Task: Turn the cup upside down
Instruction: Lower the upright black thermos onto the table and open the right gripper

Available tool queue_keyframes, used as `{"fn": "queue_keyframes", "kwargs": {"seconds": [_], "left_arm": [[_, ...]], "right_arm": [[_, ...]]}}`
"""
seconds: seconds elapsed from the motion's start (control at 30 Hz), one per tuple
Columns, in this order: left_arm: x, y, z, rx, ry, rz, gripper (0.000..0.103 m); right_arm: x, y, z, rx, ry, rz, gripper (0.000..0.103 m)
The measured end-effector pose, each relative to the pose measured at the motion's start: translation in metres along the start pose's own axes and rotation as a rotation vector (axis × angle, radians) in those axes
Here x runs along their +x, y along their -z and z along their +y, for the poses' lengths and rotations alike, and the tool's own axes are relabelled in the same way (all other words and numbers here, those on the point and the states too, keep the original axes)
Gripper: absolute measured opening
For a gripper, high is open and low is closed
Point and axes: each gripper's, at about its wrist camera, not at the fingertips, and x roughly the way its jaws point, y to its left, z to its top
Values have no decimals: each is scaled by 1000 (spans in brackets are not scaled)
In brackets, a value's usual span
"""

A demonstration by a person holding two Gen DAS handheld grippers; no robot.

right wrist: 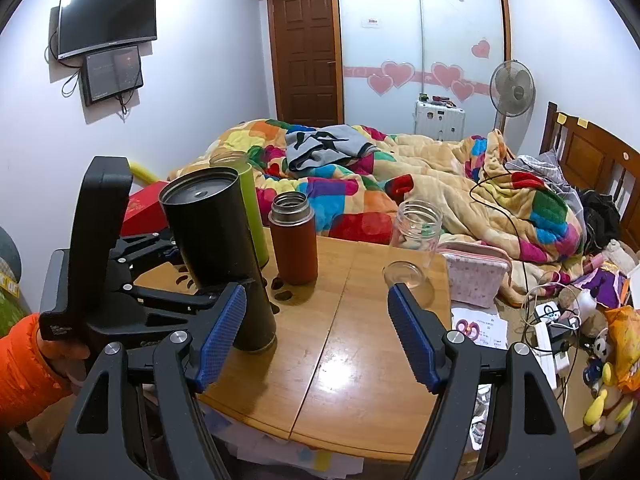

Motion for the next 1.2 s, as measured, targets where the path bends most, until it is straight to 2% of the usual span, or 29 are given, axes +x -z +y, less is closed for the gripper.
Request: {"fn": "queue_keyframes", "kwargs": {"seconds": [0.33, 0.4, 0.47, 0.5, 0.73, 0.77, 0.83, 1.0, 1.07, 1.13, 1.2], "left_arm": [[-2, 2, 1, -14, -5, 6, 65], [-7, 4, 2, -25, 11, 3, 72], [-14, 5, 4, -33, 8, -12, 86], [-20, 7, 5, -36, 2, -25, 88], [-61, 4, 17, -95, -28, -106, 95], [-68, 2, 18, -102, -42, -122, 96], [-83, -2, 20, -107, -87, -157, 97], [-107, -10, 24, -138, -122, -216, 100], [-117, -13, 25, -148, -124, -240, 101], [-125, -16, 26, -153, -135, -255, 102], [-133, -17, 23, -157, -149, -271, 102]], "right_arm": [[-3, -2, 2, 3, -5, -4, 70], [-3, -3, 2, 1, -5, -8, 71], [-4, -3, 4, 0, -5, -11, 70], [-4, -5, 4, 0, -5, -12, 70], [-12, -10, 9, -4, -1, -39, 71], [-14, -11, 10, -5, 3, -47, 72], [-19, -13, 11, -5, 9, -71, 84], [-33, -23, 18, -4, 17, -137, 85], [-38, -26, 20, 2, 20, -156, 89], [-42, -30, 20, 13, 23, -172, 99], [-49, -34, 21, 29, 26, -196, 103]]}}
